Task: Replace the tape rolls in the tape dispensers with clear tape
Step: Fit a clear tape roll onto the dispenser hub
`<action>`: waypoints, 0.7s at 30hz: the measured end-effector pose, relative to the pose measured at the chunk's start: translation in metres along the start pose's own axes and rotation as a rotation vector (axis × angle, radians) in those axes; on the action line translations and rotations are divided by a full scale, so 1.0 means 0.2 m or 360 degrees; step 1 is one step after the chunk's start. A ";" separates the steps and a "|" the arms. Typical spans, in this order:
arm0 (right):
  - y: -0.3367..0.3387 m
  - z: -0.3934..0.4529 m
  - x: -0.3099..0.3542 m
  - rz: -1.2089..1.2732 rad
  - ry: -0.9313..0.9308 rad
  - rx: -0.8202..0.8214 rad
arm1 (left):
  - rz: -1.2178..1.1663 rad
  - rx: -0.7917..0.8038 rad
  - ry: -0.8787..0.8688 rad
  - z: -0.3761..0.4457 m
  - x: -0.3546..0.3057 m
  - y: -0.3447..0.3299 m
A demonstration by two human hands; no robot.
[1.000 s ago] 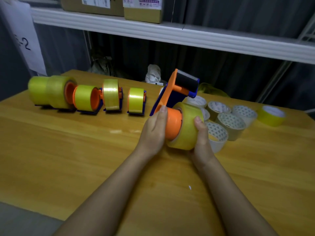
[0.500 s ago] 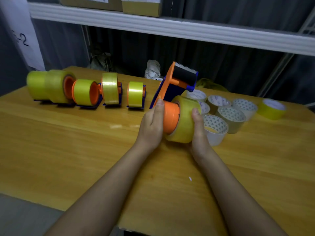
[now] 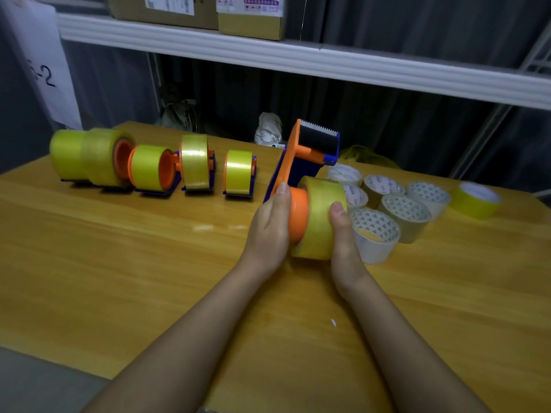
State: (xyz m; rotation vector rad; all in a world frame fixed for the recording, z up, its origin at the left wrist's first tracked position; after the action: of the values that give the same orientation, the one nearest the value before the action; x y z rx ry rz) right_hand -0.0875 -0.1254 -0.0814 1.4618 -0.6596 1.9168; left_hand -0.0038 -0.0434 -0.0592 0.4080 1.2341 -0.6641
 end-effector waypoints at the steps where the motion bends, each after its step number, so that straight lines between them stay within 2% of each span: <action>1: 0.00 0.00 0.00 0.0039 -0.0029 0.0001 | 0.0018 0.0014 -0.0037 0.00 -0.01 0.00; 9: -0.01 -0.01 0.00 0.0288 -0.0279 0.0036 | 0.0015 0.0117 -0.0146 -0.02 -0.02 -0.01; 14: 0.01 -0.03 -0.03 0.0527 -0.0528 0.0139 | 0.0224 0.0160 -0.0330 -0.03 -0.03 -0.01; 18: 0.00 -0.02 0.01 0.0407 -0.0372 0.0049 | 0.0157 0.0125 -0.0282 -0.02 0.01 -0.01; 21: -0.02 -0.02 0.03 0.0166 -0.0150 -0.0060 | 0.0078 0.0130 -0.0110 -0.03 0.02 -0.02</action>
State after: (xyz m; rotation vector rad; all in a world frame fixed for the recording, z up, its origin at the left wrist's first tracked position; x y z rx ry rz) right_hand -0.0885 -0.1176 -0.0764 1.5286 -0.8252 1.9117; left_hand -0.0101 -0.0436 -0.0640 0.4777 1.1306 -0.6827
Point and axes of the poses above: each hand's wrist, its own z-axis towards the middle knuckle, its own y-axis out of the back of the hand, x = y × z, the point moved 5 cm from there along z, towards the middle knuckle, and after that the axes turned 2 degrees about -x, right-handed, at the moved point
